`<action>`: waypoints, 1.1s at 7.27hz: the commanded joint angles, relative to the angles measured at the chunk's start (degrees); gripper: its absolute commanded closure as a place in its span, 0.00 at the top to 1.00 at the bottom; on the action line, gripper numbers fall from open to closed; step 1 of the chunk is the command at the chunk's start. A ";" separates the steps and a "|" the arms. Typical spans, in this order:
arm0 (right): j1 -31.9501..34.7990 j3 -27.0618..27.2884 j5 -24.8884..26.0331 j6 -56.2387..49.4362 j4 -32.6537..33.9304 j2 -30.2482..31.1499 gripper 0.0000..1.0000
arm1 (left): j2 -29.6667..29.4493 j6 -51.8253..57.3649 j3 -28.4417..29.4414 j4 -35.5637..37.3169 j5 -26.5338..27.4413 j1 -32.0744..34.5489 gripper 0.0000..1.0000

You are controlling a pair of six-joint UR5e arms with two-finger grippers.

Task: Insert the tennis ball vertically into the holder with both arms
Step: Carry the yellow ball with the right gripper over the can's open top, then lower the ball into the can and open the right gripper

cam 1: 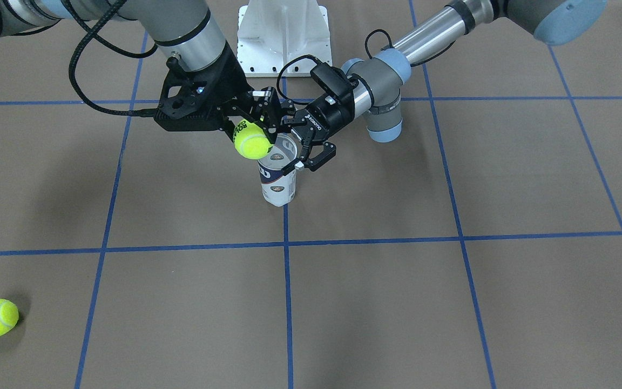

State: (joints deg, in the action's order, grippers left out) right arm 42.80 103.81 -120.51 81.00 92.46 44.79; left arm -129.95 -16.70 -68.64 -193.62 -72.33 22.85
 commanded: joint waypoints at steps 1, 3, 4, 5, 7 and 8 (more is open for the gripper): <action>-2.09 -0.45 2.46 0.74 0.00 -0.40 0.00 | -0.04 0.00 0.00 0.00 0.00 0.00 0.86; -3.24 -0.54 3.09 0.74 0.00 -0.32 0.00 | -0.04 0.00 0.00 0.00 0.00 0.00 0.86; -3.51 -0.54 3.26 0.74 0.00 -0.32 0.00 | -0.04 0.00 0.00 0.00 0.00 0.00 0.86; -3.60 -0.54 3.27 0.74 0.00 -0.23 0.00 | -0.04 0.00 0.00 0.00 0.00 0.00 0.86; -3.68 -0.98 3.27 0.74 0.00 -0.40 0.09 | -0.04 0.00 0.00 0.00 0.00 0.00 0.86; -3.68 -1.07 3.27 0.74 0.00 -0.49 0.45 | -0.04 0.00 0.00 0.00 0.00 0.00 0.86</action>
State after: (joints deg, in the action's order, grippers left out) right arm 39.16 102.94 -117.25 81.74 92.46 44.40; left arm -129.99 -16.70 -68.64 -193.62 -72.34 22.85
